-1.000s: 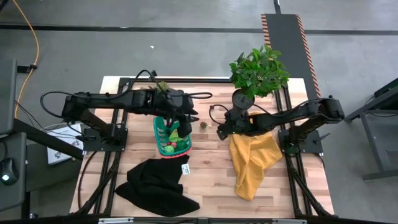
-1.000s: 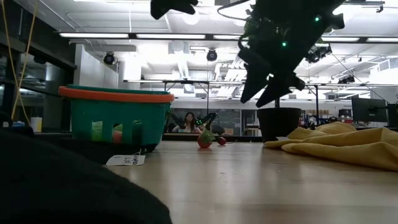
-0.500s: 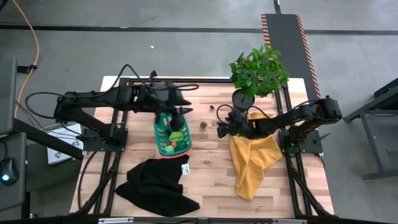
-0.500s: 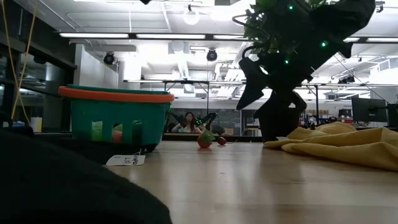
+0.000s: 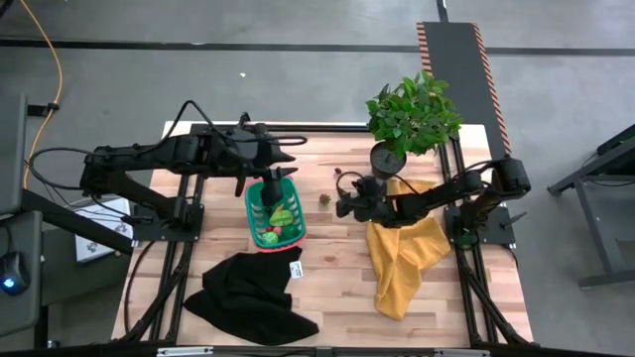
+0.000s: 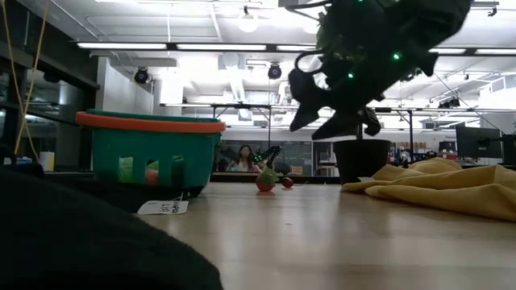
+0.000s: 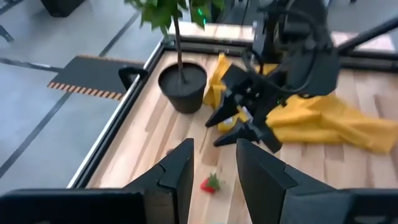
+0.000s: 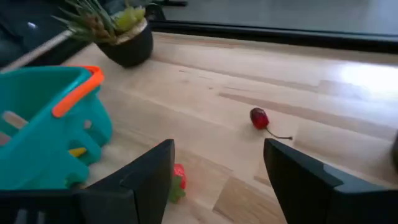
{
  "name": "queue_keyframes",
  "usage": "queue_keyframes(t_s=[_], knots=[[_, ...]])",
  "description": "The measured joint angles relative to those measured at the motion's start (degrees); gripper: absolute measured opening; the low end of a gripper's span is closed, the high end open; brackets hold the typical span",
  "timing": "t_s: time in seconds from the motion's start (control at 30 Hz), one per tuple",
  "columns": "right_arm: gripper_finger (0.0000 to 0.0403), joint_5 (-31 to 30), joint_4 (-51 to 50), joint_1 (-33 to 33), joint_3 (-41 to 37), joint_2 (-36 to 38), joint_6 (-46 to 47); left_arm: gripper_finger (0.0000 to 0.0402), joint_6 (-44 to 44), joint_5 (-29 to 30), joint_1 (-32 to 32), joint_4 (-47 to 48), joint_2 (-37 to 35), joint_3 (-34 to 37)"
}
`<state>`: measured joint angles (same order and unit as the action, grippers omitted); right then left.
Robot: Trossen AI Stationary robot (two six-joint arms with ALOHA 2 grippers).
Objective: Pick and placing Produce into tupperware
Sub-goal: Put the red strawberry in the green basket
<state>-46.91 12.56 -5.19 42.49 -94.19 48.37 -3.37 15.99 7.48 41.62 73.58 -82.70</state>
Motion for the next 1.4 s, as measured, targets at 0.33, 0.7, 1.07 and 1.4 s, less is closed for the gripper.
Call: queue_keyframes(t_s=[0.33,0.7,1.07,1.4], knots=[[0.022,-7.21,-17.92,-2.32,11.43,-9.78,12.4,0.0111,0.54,-0.33,0.0,-1.57,-3.22,6.85],[0.022,-12.14,-22.23,-6.39,9.87,-12.72,28.64,0.0111,0.17,1.24,0.0,-3.25,-9.43,14.04],[0.022,-11.59,-22.28,-4.52,9.83,-17.27,31.29,0.0111,0.51,1.73,0.0,-5.29,-9.68,17.03],[0.022,-12.64,-21.25,-3.36,9.85,-17.27,24.76,0.0111,0.15,1.71,0.0,-5.72,-9.7,19.04]])
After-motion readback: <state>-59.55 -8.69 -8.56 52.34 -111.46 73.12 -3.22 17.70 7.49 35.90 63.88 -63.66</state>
